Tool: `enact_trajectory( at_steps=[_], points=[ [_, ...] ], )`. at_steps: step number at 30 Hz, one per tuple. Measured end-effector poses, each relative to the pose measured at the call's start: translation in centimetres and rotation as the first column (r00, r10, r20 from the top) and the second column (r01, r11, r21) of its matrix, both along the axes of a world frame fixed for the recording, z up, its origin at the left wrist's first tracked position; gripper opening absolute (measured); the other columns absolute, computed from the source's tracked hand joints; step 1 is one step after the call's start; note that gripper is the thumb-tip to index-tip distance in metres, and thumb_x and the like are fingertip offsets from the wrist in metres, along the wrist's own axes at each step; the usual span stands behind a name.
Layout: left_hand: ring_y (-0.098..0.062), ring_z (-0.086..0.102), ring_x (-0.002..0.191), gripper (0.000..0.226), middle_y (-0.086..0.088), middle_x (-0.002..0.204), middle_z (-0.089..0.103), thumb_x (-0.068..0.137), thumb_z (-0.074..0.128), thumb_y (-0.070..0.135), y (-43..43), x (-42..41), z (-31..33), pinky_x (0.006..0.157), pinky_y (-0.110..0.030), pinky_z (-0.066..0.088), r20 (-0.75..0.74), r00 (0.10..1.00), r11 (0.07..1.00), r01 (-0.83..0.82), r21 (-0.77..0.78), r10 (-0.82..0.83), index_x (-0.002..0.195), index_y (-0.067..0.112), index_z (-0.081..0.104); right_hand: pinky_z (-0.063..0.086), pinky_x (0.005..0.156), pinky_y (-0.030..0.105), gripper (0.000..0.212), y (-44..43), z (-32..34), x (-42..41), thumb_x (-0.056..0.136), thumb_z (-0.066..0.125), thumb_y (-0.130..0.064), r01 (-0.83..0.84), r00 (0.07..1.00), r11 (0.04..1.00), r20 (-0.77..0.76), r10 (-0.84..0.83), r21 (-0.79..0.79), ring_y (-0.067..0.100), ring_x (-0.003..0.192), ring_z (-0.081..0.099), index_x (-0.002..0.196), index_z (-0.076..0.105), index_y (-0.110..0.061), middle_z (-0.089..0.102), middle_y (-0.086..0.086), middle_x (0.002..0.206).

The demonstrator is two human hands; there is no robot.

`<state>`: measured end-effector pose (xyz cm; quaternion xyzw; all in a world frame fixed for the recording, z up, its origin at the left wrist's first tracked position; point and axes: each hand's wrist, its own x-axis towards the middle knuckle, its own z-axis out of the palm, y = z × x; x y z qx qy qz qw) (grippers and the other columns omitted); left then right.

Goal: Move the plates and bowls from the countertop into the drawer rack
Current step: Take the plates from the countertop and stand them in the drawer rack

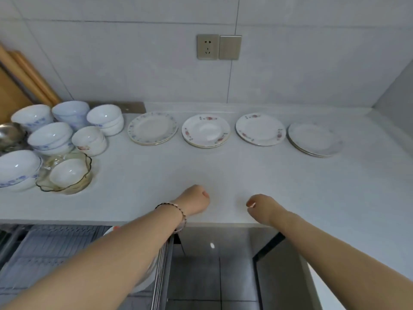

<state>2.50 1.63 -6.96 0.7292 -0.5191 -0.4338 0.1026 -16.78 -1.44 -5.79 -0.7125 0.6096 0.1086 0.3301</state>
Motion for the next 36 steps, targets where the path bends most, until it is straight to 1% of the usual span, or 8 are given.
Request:
enact_trajectory(
  at_steps=[13,16,19,21,24,27,33,36],
  points=[
    [-0.026,0.055,0.081,0.026,-0.014,0.091,0.057,0.087,0.042,0.003,-13.2,3.2,-1.4,0.062,-0.028,0.041,-0.073,0.941,0.944,-0.331,0.019,0.331,0.066,0.019,0.042,0.046,0.096,0.031,0.036,-14.7,-0.5,2.1,0.091,0.045,-0.015,0.136,0.985,0.990,0.108,-0.133,-0.029,0.027,0.116,0.057,0.124,0.059,-0.012,0.056,0.009,0.130],
    [-0.029,0.058,0.091,0.012,-0.015,0.097,0.057,0.090,0.044,0.006,-18.1,6.0,-3.3,0.072,-0.032,0.042,-0.110,0.897,0.903,-0.426,0.045,0.429,0.099,0.009,0.051,0.048,0.099,0.035,0.037,-19.7,-2.5,4.2,0.091,0.046,-0.016,0.238,0.960,0.971,0.145,-0.241,0.039,0.029,0.116,0.058,0.126,0.056,-0.010,0.057,0.013,0.130],
    [-0.025,0.055,0.091,0.041,-0.014,0.095,0.058,0.092,0.048,0.009,-23.2,8.7,-5.1,0.074,-0.032,0.042,-0.146,0.873,0.885,-0.463,0.054,0.465,0.132,0.003,0.040,0.044,0.101,0.035,0.042,-24.9,-4.2,7.0,0.093,0.045,-0.024,0.311,0.944,0.950,0.107,-0.313,0.035,0.030,0.121,0.054,0.133,0.049,-0.010,0.054,0.013,0.135],
    [-0.028,0.061,0.089,0.033,-0.014,0.084,0.063,0.090,0.053,0.006,-26.2,10.2,-6.0,0.073,-0.036,0.048,-0.173,0.837,0.851,-0.525,0.016,0.520,0.123,0.003,0.052,0.041,0.103,0.035,0.048,-28.4,-5.3,9.2,0.095,0.044,-0.031,0.351,0.930,0.936,0.101,-0.352,0.029,0.031,0.125,0.051,0.136,0.044,-0.007,0.052,0.014,0.137],
    [-0.032,0.065,0.088,0.017,-0.017,0.093,0.068,0.085,0.055,0.001,-30.1,12.1,-8.0,0.068,-0.038,0.055,-0.273,0.721,0.761,-0.645,0.069,0.636,0.097,0.009,0.062,0.045,0.099,0.040,0.050,-33.0,-7.3,12.3,0.093,0.050,-0.031,0.489,0.838,0.867,0.225,-0.497,0.094,0.036,0.115,0.058,0.132,0.044,0.000,0.059,0.021,0.126],
    [-0.025,0.062,0.083,0.035,-0.014,0.106,0.064,0.078,0.053,-0.005,-32.6,13.6,-10.4,0.062,-0.032,0.055,-0.329,0.634,0.701,-0.698,0.146,0.700,0.111,0.006,0.054,0.052,0.091,0.043,0.043,-36.2,-9.3,14.0,0.086,0.060,-0.019,0.598,0.722,0.788,0.327,-0.610,0.148,0.036,0.104,0.063,0.124,0.051,-0.002,0.065,0.021,0.115],
    [-0.016,0.058,0.069,0.028,-0.011,0.090,0.063,0.082,0.058,-0.003,-32.8,14.3,-12.2,0.056,-0.023,0.047,-0.266,0.677,0.722,-0.678,0.138,0.686,0.110,-0.002,0.058,0.052,0.091,0.050,0.041,-36.6,-10.7,14.0,0.082,0.062,-0.005,0.642,0.641,0.734,0.371,-0.672,0.222,0.036,0.103,0.062,0.122,0.056,-0.005,0.064,0.017,0.112],
    [-0.023,0.061,0.072,0.010,-0.010,0.076,0.063,0.081,0.058,-0.003,-31.6,13.6,-11.9,0.067,-0.031,0.051,-0.231,0.702,0.738,-0.658,0.149,0.673,0.087,0.004,0.063,0.053,0.090,0.051,0.038,-34.7,-10.7,12.6,0.081,0.061,-0.002,0.664,0.596,0.704,0.391,-0.701,0.251,0.034,0.095,0.062,0.119,0.057,-0.003,0.062,0.015,0.100]
  ],
)
